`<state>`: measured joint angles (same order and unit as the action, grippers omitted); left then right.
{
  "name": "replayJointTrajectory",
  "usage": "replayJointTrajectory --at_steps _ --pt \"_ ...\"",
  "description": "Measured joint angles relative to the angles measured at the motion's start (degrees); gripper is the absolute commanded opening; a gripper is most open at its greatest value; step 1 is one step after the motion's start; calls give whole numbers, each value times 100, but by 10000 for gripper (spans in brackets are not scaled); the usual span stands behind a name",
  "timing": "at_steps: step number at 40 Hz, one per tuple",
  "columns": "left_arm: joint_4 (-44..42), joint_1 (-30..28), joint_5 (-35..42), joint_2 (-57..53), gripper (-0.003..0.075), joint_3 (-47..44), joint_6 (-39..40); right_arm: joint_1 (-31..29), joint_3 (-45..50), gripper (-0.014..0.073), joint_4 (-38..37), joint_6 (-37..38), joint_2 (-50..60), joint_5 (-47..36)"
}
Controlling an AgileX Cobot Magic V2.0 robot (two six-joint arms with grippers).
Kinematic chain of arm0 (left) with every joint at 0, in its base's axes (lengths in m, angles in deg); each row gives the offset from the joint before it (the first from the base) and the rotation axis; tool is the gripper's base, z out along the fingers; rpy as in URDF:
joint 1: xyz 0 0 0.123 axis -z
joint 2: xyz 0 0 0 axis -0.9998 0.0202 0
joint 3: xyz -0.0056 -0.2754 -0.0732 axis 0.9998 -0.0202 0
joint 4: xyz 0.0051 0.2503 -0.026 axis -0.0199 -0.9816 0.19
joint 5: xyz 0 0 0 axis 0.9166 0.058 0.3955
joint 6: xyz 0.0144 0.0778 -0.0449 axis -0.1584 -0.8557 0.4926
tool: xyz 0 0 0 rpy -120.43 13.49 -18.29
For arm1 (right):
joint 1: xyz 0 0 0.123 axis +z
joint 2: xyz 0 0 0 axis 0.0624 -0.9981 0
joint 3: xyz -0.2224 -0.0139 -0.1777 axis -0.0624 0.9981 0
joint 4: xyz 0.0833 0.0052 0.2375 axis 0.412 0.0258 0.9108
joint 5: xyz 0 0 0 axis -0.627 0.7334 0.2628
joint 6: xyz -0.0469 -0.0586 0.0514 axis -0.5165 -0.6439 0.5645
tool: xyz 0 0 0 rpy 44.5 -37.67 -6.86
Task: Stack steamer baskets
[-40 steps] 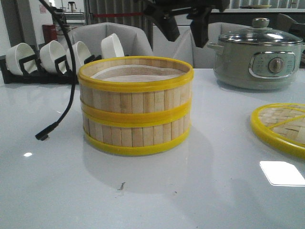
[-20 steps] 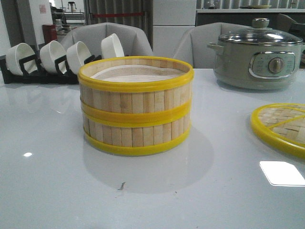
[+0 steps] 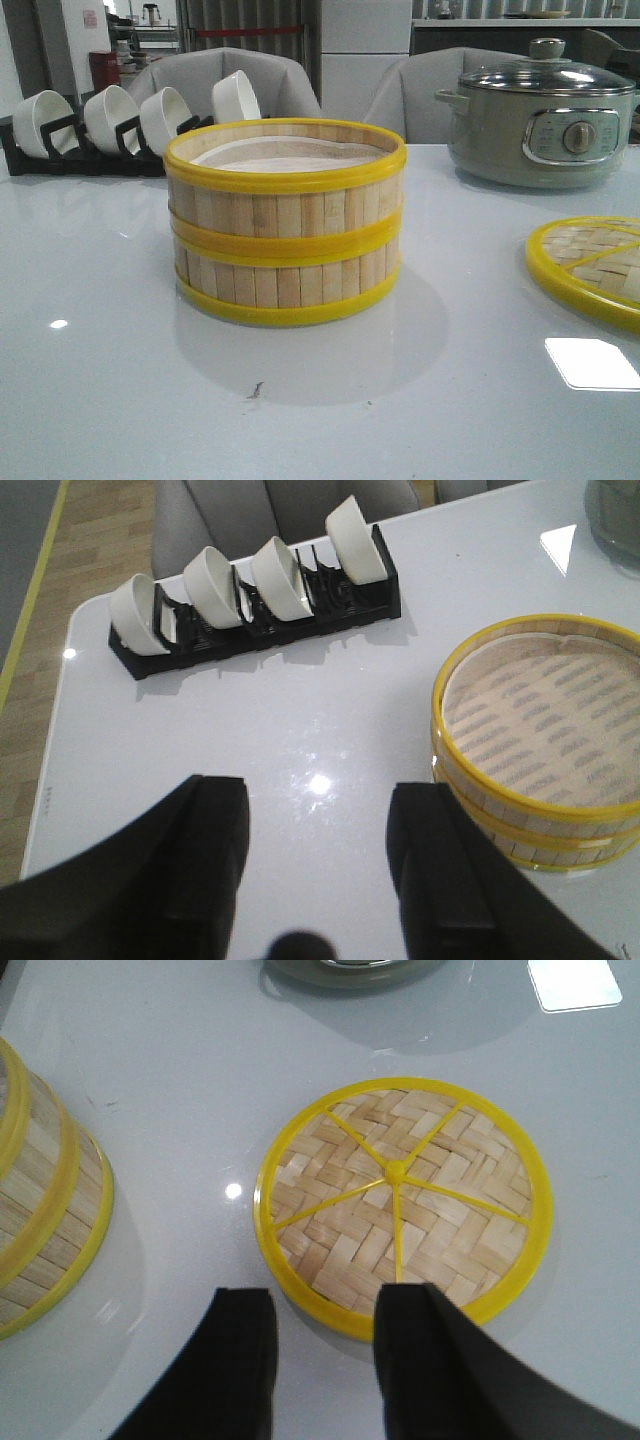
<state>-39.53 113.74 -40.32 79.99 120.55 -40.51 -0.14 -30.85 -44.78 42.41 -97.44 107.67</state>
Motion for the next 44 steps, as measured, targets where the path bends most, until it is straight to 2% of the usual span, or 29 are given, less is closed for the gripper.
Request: replayJointTrajectory --at_steps 7,16,20,22,24,25,27,37,44 --pt "-239 0 -11 -1605 382 -1146 449 0 0 362 0 0 0 0" --pt "-301 -4 -63 -3138 372 -2065 767 0 0 362 0 0 0 0" --pt "-301 -4 -76 -3463 291 -2331 947 0 0 362 0 0 0 0" --pt "-301 -4 -86 -3533 212 -2428 988 0 0 362 0 0 0 0" --pt "-301 -4 -86 -3550 96 -2519 1001 0 0 362 0 0 0 0" --pt "-289 -4 -75 -3550 70 -2561 1011 0 0 362 0 0 0 0" --pt "-275 -4 -32 -3550 106 -2618 1025 0 0 362 0 0 0 0" --pt "-188 -4 418 -3550 87 -2676 1039 0 0 362 0 0 0 -4" --pt "-177 -4 455 -3550 87 -2689 1039 0 0 362 0 0 0 -4"
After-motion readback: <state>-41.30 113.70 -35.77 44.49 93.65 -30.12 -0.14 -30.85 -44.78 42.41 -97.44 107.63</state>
